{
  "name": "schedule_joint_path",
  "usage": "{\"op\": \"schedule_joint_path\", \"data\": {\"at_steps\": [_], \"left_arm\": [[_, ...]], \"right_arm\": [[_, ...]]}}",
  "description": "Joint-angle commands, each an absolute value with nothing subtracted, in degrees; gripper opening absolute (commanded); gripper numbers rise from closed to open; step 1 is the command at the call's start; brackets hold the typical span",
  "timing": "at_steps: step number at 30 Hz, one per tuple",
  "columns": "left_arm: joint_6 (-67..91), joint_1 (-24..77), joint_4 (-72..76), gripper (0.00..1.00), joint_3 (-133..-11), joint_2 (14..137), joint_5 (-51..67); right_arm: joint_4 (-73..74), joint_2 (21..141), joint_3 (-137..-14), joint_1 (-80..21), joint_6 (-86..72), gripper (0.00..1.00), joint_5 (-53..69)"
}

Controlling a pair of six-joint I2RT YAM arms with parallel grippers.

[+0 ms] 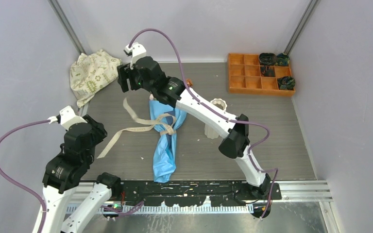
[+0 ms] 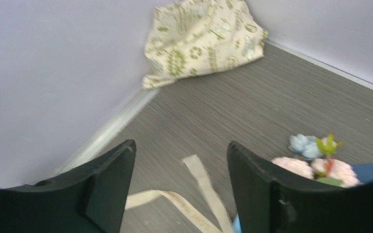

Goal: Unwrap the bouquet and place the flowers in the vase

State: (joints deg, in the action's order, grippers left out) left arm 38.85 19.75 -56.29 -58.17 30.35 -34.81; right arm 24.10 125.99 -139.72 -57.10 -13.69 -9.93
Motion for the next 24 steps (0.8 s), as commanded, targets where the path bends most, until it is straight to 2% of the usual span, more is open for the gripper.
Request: {"op": "schedule_joint_path", "data": {"at_steps": [1, 3, 10, 17, 21, 24], "left_arm": [[37.84, 19.52, -49.85, 0.40, -56.49, 29.40, -30.88], [35.91, 19.52, -47.22, 0.40, -55.47, 30.15, -26.41], [33.58, 19.51, -37.72, 0.44, -50.80, 35.42, -9.65], [37.48, 19.59, -27.61, 0.41, -43.73, 40.30, 1.19], [42.23, 20.81, -19.41, 0.38, -39.54, 46.34, 7.95], [42.66, 25.28, -15.82, 0.36, -37.99, 50.72, 6.06]], "right_arm": [[16.28, 118.94, -129.40, -56.00, -11.74, 0.84, -13.66], [14.59, 113.45, -122.81, -56.06, -9.49, 0.99, -15.77], [16.83, 94.55, -98.85, -56.00, -10.59, 0.98, -20.48], [21.97, 82.21, -80.55, -56.90, -20.87, 0.60, -17.24], [21.97, 79.45, -72.48, -57.69, -24.37, 0.44, -16.53], [21.46, 78.85, -67.96, -57.98, -25.83, 0.40, -15.97]]}}
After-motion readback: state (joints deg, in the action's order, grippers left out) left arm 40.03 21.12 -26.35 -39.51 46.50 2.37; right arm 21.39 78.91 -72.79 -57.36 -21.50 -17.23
